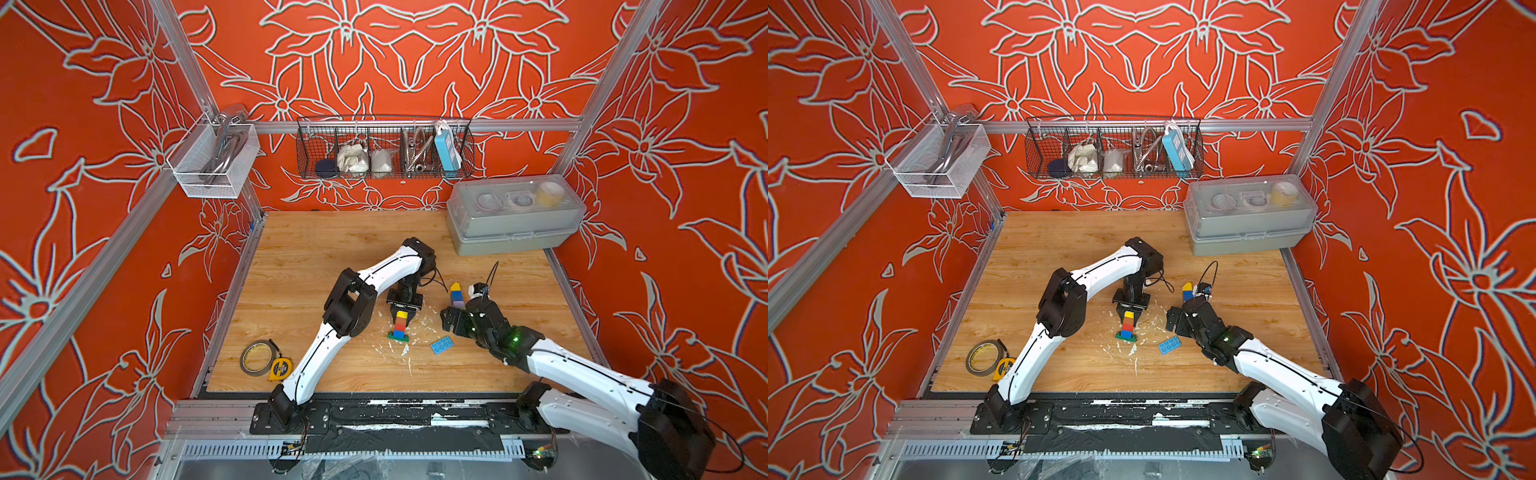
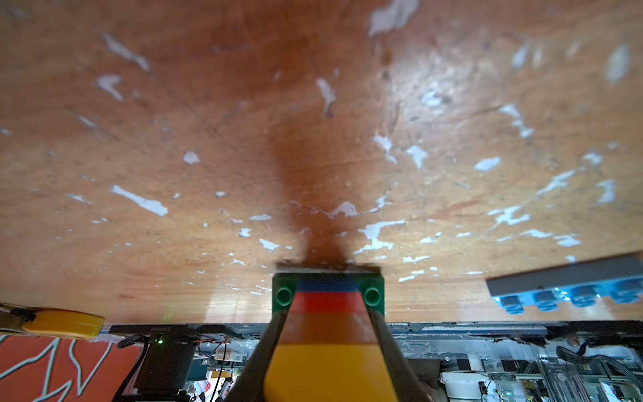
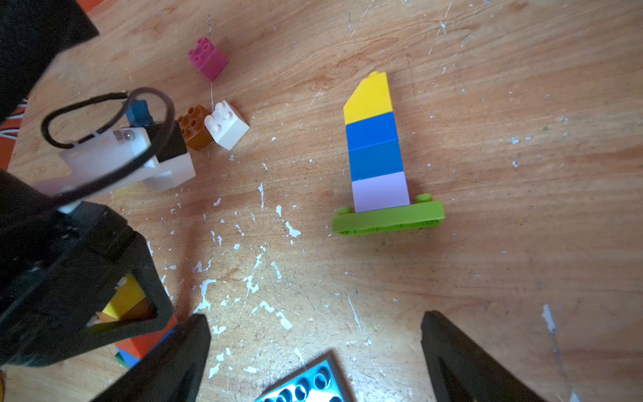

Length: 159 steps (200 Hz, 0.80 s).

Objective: Assemble the number 1 with lego
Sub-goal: Place the lego brick at the center of the board.

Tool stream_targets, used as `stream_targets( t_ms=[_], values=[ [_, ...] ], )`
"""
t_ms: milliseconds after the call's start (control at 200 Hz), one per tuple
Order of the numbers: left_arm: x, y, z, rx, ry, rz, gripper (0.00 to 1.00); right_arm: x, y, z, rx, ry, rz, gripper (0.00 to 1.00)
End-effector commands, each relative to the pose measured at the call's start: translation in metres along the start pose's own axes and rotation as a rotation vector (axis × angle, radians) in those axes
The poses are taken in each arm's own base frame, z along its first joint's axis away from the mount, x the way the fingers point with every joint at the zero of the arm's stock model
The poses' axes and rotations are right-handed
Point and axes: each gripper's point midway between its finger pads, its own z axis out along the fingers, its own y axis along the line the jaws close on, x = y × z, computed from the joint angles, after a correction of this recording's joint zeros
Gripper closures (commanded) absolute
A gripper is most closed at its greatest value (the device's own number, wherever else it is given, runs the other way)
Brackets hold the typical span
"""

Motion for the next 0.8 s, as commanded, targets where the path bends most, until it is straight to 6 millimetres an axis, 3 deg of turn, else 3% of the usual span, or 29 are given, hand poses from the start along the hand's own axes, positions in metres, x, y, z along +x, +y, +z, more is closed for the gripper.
stream_targets(
  t_ms=[0,315,791],
  values=[
    [-0.008,0.008,0.018,-0.054,0.037,-0.012,0.82,-0.001,-0.001,0.0,-0.007,-0.009,0.015,0.0],
    [-0.021,0.005,0.015,-0.051,0.001,-0.014,0.67,-0.001,0.0,0.0,-0.012,-0.01,0.018,0.0],
    [-0.033,0.008,0.007,-0.034,-0.04,-0.023,0.53,0.0,-0.001,0.002,-0.008,-0.007,0.018,0.0]
  ],
)
